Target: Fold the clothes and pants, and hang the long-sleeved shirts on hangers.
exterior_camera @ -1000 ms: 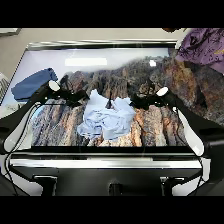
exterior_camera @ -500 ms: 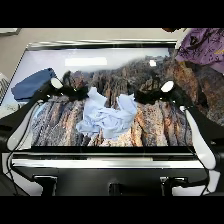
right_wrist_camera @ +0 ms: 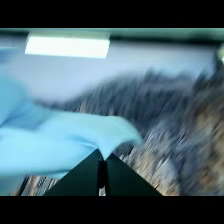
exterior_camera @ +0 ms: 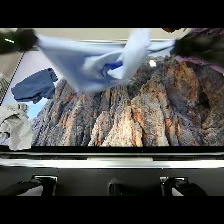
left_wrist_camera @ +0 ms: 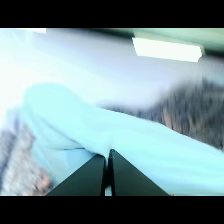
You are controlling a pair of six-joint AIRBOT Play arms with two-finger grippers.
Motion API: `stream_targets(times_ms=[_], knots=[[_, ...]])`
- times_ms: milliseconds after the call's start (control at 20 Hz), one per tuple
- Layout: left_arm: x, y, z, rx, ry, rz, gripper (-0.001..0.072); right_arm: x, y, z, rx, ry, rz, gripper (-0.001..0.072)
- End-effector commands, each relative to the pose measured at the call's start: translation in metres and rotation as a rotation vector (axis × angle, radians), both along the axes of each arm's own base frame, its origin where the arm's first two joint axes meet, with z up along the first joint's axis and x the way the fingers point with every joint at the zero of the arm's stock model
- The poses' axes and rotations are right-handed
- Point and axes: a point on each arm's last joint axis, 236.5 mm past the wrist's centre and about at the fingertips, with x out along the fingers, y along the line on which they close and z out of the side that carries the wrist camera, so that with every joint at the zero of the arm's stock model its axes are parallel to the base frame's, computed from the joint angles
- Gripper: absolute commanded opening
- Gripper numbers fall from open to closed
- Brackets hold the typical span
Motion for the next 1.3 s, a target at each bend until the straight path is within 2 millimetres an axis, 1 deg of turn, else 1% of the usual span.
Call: stream_targets(times_ms=[0, 100, 150, 200, 250, 300, 400, 450, 500, 600, 700, 800, 900, 950, 1000, 1100, 1150, 1200, 1250], knots=[[-0.103, 0.043, 0.105, 0.048, -0.212, 0.117, 0.0013, -0.1, -0.035, 0.105, -0.051, -0.263, -0.08, 0.0039], [-0.148, 0.048, 0.125, 0.042, -0.247, 0.124, 0.0013, -0.149, -0.044, 0.134, -0.046, -0.351, -0.096, 0.0039], [-0.165, 0.05, 0.129, 0.04, -0.249, 0.125, 0.0013, -0.166, -0.047, 0.141, -0.041, -0.373, -0.098, 0.0039], [-0.175, 0.051, 0.128, 0.04, -0.242, 0.125, 0.0013, -0.178, -0.048, 0.142, -0.019, -0.373, -0.103, 0.0039], [-0.179, 0.052, 0.126, 0.04, -0.231, 0.126, 0.0013, -0.182, -0.049, 0.139, 0.012, -0.353, -0.109, 0.0039], [-0.179, 0.052, 0.124, 0.041, -0.222, 0.126, 0.0013, -0.182, -0.049, 0.132, 0.037, -0.324, -0.112, 0.0039], [-0.165, 0.05, 0.114, 0.04, -0.189, 0.127, 0.0013, -0.166, -0.046, 0.109, 0.054, -0.228, -0.114, 0.0039], [-0.15, 0.049, 0.102, 0.046, -0.157, 0.125, 0.0013, -0.15, -0.041, 0.092, 0.069, -0.164, -0.112, 0.0039], [-0.13, 0.047, 0.084, 0.054, -0.109, 0.123, 0.0013, -0.133, -0.036, 0.074, 0.089, -0.092, -0.11, 0.004], [-0.082, 0.042, 0.037, 0.079, 0.013, 0.117, 0.0014, -0.09, -0.023, 0.025, 0.098, 0.074, -0.092, 0.004], [-0.023, 0.034, -0.025, 0.11, 0.135, 0.097, 0.0014, -0.039, -0.012, -0.036, 0.095, 0.244, -0.094, 0.004], [0.038, 0.027, -0.098, 0.123, 0.232, 0.087, 0.0015, 0.01, -0.007, -0.098, 0.072, 0.368, -0.104, 0.004], [0.087, 0.021, -0.173, 0.135, 0.303, 0.079, 0.0015, 0.065, -0.006, -0.163, 0.048, 0.439, -0.132, 0.004], [0.104, 0.019, -0.209, 0.139, 0.338, 0.076, 0.0015, 0.087, -0.006, -0.192, 0.064, 0.458, -0.158, 0.004], [0.117, 0.016, -0.245, 0.135, 0.377, 0.071, 0.0015, 0.107, -0.004, -0.22, 0.09, 0.469, -0.18, 0.004], [0.127, 0.011, -0.302, 0.126, 0.455, 0.063, 0.0017, 0.136, 0.0, -0.265, 0.148, 0.483, -0.214, 0.004], [0.127, 0.01, -0.322, 0.117, 0.489, 0.063, 0.0019, 0.145, 0.002, -0.288, 0.188, 0.5, -0.241, 0.0041], [0.127, 0.008, -0.34, 0.089, 0.526, 0.074, 0.0025, 0.15, 0.003, -0.307, 0.218, 0.523, -0.265, 0.0041], [0.125, 0.006, -0.351, 0.072, 0.553, 0.08, 0.004, 0.151, 0.004, -0.328, 0.251, 0.558, -0.292, 0.0041]])
